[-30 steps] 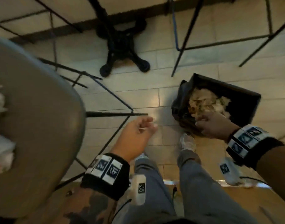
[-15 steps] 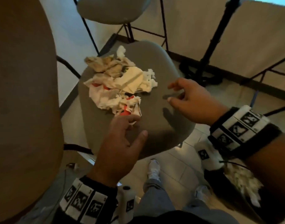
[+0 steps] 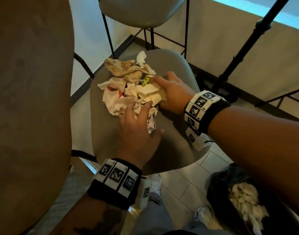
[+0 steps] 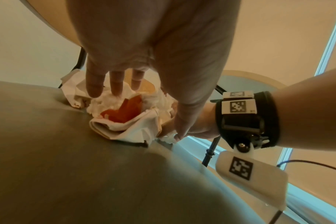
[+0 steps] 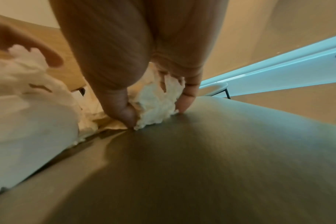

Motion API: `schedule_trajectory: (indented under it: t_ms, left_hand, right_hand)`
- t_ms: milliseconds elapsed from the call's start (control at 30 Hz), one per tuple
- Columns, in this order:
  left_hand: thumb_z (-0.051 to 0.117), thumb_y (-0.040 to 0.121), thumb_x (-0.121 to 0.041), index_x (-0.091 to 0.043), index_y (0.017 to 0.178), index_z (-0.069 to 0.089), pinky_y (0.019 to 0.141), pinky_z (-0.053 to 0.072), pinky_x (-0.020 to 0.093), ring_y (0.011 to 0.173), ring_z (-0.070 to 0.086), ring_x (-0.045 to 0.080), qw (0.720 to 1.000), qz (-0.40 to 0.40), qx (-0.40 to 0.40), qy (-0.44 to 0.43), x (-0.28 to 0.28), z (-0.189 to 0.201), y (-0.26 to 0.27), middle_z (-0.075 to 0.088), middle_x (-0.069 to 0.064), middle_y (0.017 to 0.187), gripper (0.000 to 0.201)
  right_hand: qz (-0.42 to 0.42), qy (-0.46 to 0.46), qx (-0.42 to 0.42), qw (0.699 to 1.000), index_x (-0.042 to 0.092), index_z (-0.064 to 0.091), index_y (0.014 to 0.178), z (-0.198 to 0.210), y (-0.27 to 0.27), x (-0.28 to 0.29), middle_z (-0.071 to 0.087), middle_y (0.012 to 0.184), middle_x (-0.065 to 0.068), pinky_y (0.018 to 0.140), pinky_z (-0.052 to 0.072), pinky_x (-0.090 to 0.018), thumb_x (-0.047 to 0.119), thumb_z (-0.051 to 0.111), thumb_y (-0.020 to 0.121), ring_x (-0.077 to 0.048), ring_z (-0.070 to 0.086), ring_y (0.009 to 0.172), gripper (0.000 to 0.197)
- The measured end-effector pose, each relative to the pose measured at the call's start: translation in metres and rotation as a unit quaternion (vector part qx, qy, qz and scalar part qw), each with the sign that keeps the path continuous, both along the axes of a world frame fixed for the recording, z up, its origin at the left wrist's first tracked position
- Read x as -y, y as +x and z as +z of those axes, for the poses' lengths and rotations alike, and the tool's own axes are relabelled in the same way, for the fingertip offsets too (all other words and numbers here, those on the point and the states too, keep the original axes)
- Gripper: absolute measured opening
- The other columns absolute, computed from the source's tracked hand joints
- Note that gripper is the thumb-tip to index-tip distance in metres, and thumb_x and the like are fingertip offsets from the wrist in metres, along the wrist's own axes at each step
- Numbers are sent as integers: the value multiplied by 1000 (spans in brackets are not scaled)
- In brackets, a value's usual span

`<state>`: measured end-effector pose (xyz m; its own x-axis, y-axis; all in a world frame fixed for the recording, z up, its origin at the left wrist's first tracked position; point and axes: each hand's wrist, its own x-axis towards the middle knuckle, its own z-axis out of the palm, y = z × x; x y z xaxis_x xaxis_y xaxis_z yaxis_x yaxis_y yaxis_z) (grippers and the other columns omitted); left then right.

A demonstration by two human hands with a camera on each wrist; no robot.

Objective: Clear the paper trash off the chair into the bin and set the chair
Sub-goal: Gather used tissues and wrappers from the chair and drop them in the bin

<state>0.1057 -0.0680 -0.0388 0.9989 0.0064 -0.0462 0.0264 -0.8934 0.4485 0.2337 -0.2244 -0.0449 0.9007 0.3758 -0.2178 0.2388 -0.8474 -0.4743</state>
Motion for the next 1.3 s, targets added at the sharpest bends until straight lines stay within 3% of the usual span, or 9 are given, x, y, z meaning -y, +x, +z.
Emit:
schedule_trajectory:
  t_ms: [100,200,333,433,700,933,1100,1167,1300]
  left_hand:
    - [83,81,-40,-37,150,42,109,48,44,141,39,29,1000,4,-25,-2,0,-6,2,33,6,155,80]
    - [80,85,-35,-39,148,40,103,50,38,133,46,25,1000,8,-30,-3,-1,-8,4,39,4,146,75]
    - [80,83,-36,-37,143,40,93,44,29,127,50,24,999,9,-29,-13,0,-9,5,45,3,139,72]
    - [81,81,-43,-34,139,40,97,50,36,125,52,23,999,17,-35,-11,5,-10,6,49,2,138,71]
    - [69,89,-28,-33,126,42,88,54,44,110,51,18,996,19,9,-84,3,-1,1,47,-3,120,46]
    - [70,93,-23,-25,124,42,81,45,10,106,51,8,982,-21,118,-145,0,33,-14,49,-2,121,42]
    - [72,93,-19,-19,126,44,88,47,15,113,53,11,979,-12,127,-159,-2,42,-15,47,-4,123,43]
    - [73,93,-20,-20,126,44,88,46,9,113,52,8,978,-14,131,-159,-2,44,-16,46,-6,123,44]
    - [74,91,-17,-19,124,44,89,50,21,114,56,16,978,-24,140,-156,0,44,-17,48,-3,122,44]
  right_hand:
    - [-10,43,15,999,38,35,145,-3,-8,7,41,129,-5,84,51,-28,37,73,87,-20,53,105,69]
    - [-32,82,4,996,37,38,141,-4,-13,14,46,126,0,69,38,-13,34,74,86,-15,53,102,66]
    - [-57,136,-28,989,37,41,136,-1,-19,26,53,126,5,73,39,-15,25,80,81,-13,54,110,68]
    - [-68,165,-61,982,36,43,134,5,-24,35,52,115,14,71,43,-15,18,79,82,-5,55,99,67]
    - [-80,193,-77,975,35,47,129,19,-38,54,53,107,16,61,48,-12,17,81,80,-1,57,92,63]
    - [-94,246,-56,963,38,48,126,51,-46,68,55,114,9,64,54,-18,20,83,76,-7,59,92,63]
    - [-98,263,-55,958,39,46,124,65,-56,74,54,105,12,57,50,-10,17,82,77,-5,58,82,63]
    - [-103,266,-45,957,40,45,123,66,-60,76,55,107,11,60,52,-10,18,82,78,-8,60,85,63]
    - [-126,285,-35,950,35,48,127,64,-73,86,57,112,10,73,57,-14,18,83,77,-9,61,94,63]
